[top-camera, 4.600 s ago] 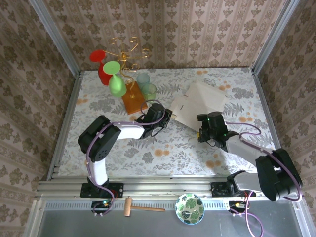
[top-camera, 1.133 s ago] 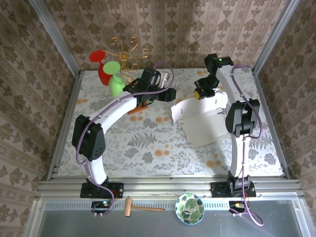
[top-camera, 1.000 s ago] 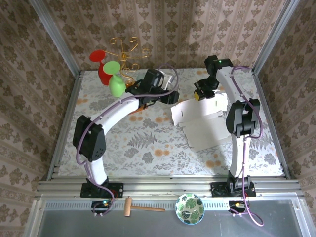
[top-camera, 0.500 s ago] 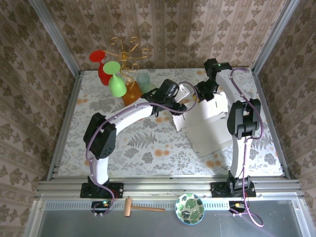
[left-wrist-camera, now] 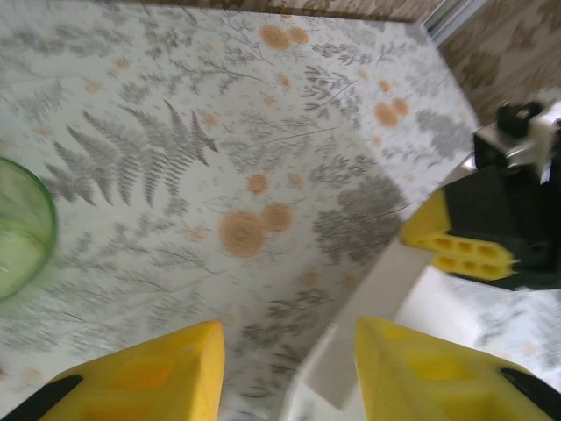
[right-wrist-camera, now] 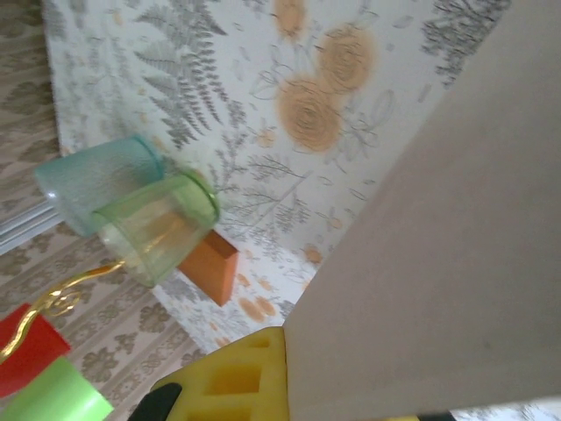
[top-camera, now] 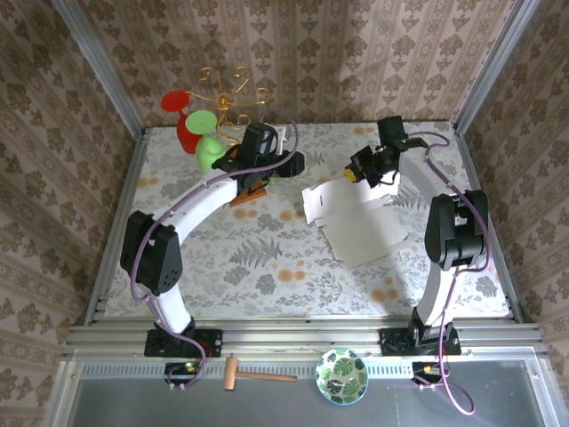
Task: Fold the paper box
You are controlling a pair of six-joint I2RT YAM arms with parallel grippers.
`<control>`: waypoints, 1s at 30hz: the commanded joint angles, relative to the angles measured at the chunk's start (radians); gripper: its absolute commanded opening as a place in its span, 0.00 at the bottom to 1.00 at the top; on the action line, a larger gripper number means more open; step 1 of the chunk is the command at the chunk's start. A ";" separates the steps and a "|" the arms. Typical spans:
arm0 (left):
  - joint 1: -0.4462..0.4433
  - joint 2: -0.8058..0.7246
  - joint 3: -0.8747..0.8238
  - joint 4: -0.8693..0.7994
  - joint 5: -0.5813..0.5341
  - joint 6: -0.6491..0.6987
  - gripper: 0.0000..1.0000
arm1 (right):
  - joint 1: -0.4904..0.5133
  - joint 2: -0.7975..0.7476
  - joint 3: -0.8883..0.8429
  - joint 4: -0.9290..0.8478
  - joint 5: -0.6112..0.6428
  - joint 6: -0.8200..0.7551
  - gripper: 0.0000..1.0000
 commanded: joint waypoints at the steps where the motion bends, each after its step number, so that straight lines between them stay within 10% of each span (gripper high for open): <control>1: -0.054 -0.004 0.042 -0.072 0.052 -0.322 0.42 | -0.003 -0.046 -0.043 0.138 -0.062 0.036 0.00; 9: -0.092 0.021 0.040 -0.069 0.008 -0.571 0.43 | -0.004 -0.070 -0.099 0.213 -0.085 0.069 0.00; 30: -0.071 0.157 0.122 -0.024 0.050 -0.651 0.44 | -0.003 -0.072 -0.142 0.277 -0.112 0.102 0.00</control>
